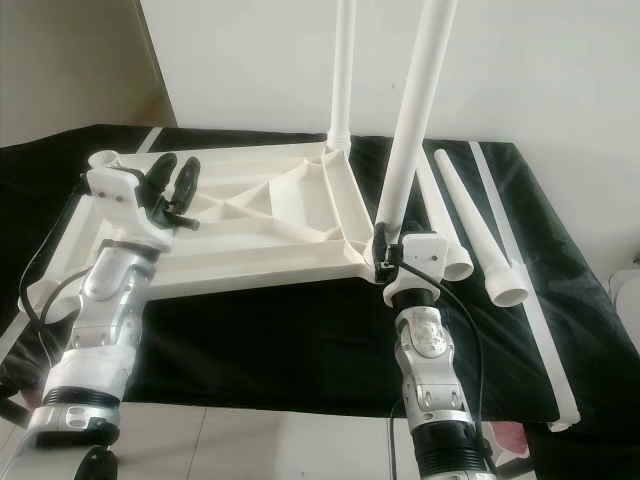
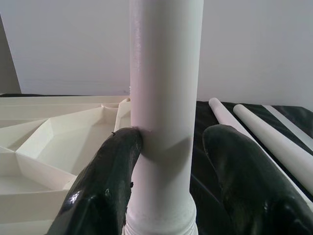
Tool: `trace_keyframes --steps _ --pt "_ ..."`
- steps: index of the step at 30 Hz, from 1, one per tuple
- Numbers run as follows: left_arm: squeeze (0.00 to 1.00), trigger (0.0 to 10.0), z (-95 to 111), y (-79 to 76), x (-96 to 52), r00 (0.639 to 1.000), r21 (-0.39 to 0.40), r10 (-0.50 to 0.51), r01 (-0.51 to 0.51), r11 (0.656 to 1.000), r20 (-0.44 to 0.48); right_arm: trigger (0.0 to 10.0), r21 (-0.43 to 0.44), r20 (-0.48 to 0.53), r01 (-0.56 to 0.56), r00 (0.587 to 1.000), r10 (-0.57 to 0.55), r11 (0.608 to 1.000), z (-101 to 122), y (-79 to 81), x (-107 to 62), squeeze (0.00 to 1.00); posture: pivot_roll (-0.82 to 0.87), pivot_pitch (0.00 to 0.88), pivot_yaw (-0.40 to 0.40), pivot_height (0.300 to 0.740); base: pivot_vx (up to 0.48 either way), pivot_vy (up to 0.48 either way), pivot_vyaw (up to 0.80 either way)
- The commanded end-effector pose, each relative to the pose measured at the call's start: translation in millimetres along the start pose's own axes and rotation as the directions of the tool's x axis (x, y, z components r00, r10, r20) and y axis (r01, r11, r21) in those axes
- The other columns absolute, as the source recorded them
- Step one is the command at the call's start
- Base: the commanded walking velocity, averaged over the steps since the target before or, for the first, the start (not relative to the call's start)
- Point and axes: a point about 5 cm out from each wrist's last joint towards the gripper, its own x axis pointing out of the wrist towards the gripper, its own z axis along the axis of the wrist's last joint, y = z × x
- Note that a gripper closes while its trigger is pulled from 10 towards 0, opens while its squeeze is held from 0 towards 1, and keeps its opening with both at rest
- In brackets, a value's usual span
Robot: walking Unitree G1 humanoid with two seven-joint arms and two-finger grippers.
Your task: Building children table
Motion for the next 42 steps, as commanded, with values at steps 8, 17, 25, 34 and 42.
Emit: trace_keyframes --steps 8,17,25,34,42 --pt "0.00 0.0 -8.5 0.3 -5.5 0.999 0.019 -0.024 0.024 1.000 -0.037 10.0 0.008 0.006 -0.013 1.000 0.013 1.000 0.5 1.7 2.1 0.00 -0.08 0.045 -0.011 0.740 0.000 0.000 0.00" --pt "0.00 0.0 -11.4 0.2 -6.5 0.998 0.031 -0.029 0.031 0.999 -0.053 10.0 0.011 0.007 -0.018 1.000 0.018 1.000 -0.1 3.5 2.8 0.00 -0.08 0.035 -0.007 0.740 0.000 0.000 0.00" --pt "0.00 0.0 -16.2 0.0 -8.2 0.996 0.046 -0.029 0.033 0.998 -0.086 10.0 0.013 0.002 -0.018 1.000 0.018 1.000 -1.3 3.8 1.1 0.00 -0.08 0.041 -0.006 0.740 0.000 0.000 0.00" --pt "0.00 7.8 -21.7 1.0 -8.4 0.991 0.067 -0.024 0.033 0.997 -0.135 10.0 0.014 0.001 -0.018 1.000 0.018 1.000 -1.6 4.0 1.1 0.00 -0.07 0.045 -0.007 0.740 0.000 0.000 0.00" --pt "0.00 10.0 -26.0 2.2 -9.0 0.985 0.076 -0.016 0.029 0.997 -0.169 10.0 0.016 -0.003 -0.014 1.000 0.014 1.000 -2.5 4.2 0.4 0.00 -0.07 0.054 -0.005 0.740 0.000 0.000 0.00"
